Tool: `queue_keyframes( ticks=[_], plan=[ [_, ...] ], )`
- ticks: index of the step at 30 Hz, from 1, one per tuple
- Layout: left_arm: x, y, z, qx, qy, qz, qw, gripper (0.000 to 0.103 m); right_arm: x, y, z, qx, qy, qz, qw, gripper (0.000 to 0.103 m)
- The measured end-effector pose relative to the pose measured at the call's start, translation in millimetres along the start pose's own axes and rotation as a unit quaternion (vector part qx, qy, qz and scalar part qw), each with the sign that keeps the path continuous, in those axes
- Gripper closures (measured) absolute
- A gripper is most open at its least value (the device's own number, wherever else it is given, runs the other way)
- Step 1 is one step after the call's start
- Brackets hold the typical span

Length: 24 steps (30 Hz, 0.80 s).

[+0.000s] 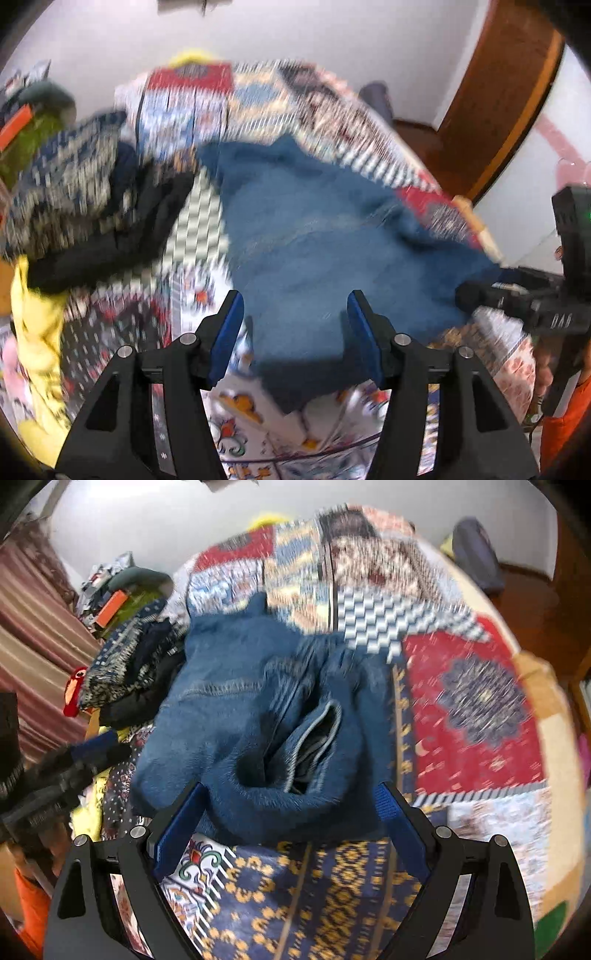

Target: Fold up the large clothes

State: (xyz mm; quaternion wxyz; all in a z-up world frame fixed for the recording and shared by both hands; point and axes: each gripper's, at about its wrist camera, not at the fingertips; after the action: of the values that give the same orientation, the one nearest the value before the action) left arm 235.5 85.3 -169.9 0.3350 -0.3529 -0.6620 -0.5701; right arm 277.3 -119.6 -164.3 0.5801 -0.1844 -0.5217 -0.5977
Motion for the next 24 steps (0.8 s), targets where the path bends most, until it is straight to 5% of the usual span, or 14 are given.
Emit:
queue_keyframes(
  ticks=[4, 6, 8, 12, 16, 20, 24],
  plan=[
    [-25.2, -24.6, 10.1, 0.019, 0.004, 0.012, 0.9997, 0.033, -22.7, -1.7, -6.4, -0.045, 0.021, 0.022, 0.999, 0.013],
    [-24.6, -27.5, 10.8, 0.023, 0.015, -0.002, 0.9996, 0.027, -20.6, 0.9, -5.9, -0.042, 0.014, 0.007, 0.999, 0.023],
    [-24.2, -27.3, 8.7, 0.017, 0.017, -0.003, 0.9997, 0.027, -15.3, 8.2, -3.9, -0.024, 0.023, -0.007, 0.999, 0.05],
    [-21.6, -18.5, 3.2, -0.01, 0.039, -0.004, 0.9992, 0.027, -0.2, 18.7, 4.8, 0.01, 0.021, -0.02, 1.0, 0.08],
    [-6.1, -10.5, -8.2, -0.039, 0.063, -0.029, 0.9969, 0.028, 29.0, 21.9, 15.4, 0.047, 0.01, -0.066, 0.997, 0.091],
    [-3.6, -7.0, -13.7, -0.037, 0.044, -0.034, 0.9978, 0.028, 54.3, 17.6, 11.1, 0.071, -0.057, -0.125, 0.988, 0.099],
    [-23.1, -13.7, -18.8, -0.038, 0.048, -0.01, 0.9981, 0.027, 42.1, 10.9, -29.6, 0.032, -0.068, -0.083, 0.994, 0.099]
  ],
)
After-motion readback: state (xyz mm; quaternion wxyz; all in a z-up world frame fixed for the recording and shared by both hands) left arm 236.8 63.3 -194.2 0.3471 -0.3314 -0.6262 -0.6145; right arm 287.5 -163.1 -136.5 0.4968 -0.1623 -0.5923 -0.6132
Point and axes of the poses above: each gripper's, at about its wrist camera, not at the fingertips, and x roughly against the way its jaws point, z to its left, y to its top
